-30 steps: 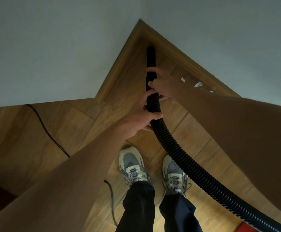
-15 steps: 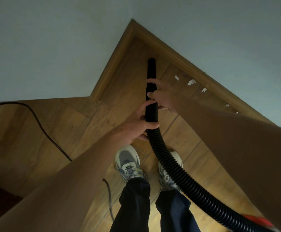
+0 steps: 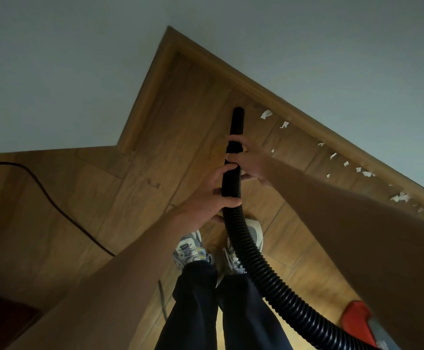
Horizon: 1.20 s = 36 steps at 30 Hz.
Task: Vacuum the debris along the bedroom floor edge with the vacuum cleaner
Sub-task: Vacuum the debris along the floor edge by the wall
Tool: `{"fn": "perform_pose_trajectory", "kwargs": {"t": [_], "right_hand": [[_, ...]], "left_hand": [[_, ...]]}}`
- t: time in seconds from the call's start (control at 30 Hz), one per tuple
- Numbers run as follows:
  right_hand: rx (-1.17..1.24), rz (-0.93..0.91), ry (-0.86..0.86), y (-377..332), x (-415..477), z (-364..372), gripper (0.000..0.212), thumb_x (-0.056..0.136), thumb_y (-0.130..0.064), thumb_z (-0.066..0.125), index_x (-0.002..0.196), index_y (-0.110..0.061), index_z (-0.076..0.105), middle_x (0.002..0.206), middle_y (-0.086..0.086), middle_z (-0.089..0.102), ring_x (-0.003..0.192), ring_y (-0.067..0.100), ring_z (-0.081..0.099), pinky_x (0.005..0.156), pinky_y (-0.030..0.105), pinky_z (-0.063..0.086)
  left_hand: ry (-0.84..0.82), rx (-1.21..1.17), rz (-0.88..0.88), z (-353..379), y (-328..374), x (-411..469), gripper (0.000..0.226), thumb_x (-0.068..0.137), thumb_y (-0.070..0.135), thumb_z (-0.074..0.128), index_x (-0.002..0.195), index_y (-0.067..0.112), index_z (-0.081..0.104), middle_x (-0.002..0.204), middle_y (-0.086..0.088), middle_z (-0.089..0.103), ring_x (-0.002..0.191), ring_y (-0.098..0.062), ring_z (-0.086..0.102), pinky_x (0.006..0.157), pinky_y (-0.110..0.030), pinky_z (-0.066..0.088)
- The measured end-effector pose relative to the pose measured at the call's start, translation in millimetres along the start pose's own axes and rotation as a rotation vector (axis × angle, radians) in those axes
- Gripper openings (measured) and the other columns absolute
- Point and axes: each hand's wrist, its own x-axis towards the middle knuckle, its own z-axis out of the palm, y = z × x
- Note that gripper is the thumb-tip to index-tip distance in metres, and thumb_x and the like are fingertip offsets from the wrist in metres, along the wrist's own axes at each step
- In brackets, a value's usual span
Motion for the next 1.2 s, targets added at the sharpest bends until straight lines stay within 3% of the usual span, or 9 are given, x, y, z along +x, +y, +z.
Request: {"fn": "perform_pose_trajectory", "kwargs": {"t": [0.33, 0.6, 0.9, 1.2], "right_hand": [[0.034, -0.012, 0.030, 18.2, -8.2, -15.8, 0.050, 0.097, -0.014, 0.060, 0.140, -0.036, 0.046, 0.117, 0.001, 0.054, 0.087, 0.009, 0.062, 0.051, 0.019, 0.053], [0.062, 0.013, 0.028, 31.2, -15.0, -37.3, 0.048, 0.096, -0.014, 0.062, 0.135, -0.038, 0.048, 0.122, 0.005, 0.054, 0.091, 0.014, 0.064, 0.053, 0.021, 0.055], [0.113, 0.023, 0.025, 38.6, -16.8, -49.1, 0.051, 0.095, -0.012, 0.062, 0.137, -0.037, 0.047, 0.127, 0.007, 0.055, 0.093, 0.017, 0.065, 0.050, 0.019, 0.054], [0.134, 0.022, 0.095, 54.6, -23.7, -65.2, 0.048, 0.095, -0.013, 0.064, 0.135, -0.035, 0.052, 0.121, 0.006, 0.058, 0.092, 0.017, 0.066, 0.052, 0.022, 0.054]], "left_hand": [[0.014, 0.081, 0.017, 20.2, -1.1, 0.6, 0.084, 0.081, 0.001, 0.078, 0.140, 0.048, 0.042, 0.118, -0.002, 0.056, 0.107, -0.015, 0.062, 0.086, -0.041, 0.061], [-0.014, 0.067, -0.007, 30.7, -8.1, 6.1, 0.079, 0.083, 0.001, 0.077, 0.136, 0.051, 0.046, 0.121, -0.012, 0.064, 0.108, -0.025, 0.068, 0.089, -0.042, 0.060], [-0.007, 0.067, 0.003, 42.3, -13.0, 5.4, 0.071, 0.088, 0.006, 0.073, 0.136, 0.051, 0.046, 0.122, -0.005, 0.064, 0.108, -0.022, 0.067, 0.085, -0.046, 0.061], [-0.056, 0.036, -0.006, 61.0, -15.8, 10.4, 0.063, 0.090, 0.006, 0.070, 0.133, 0.047, 0.050, 0.125, -0.008, 0.060, 0.108, -0.030, 0.067, 0.079, -0.045, 0.062]]}}
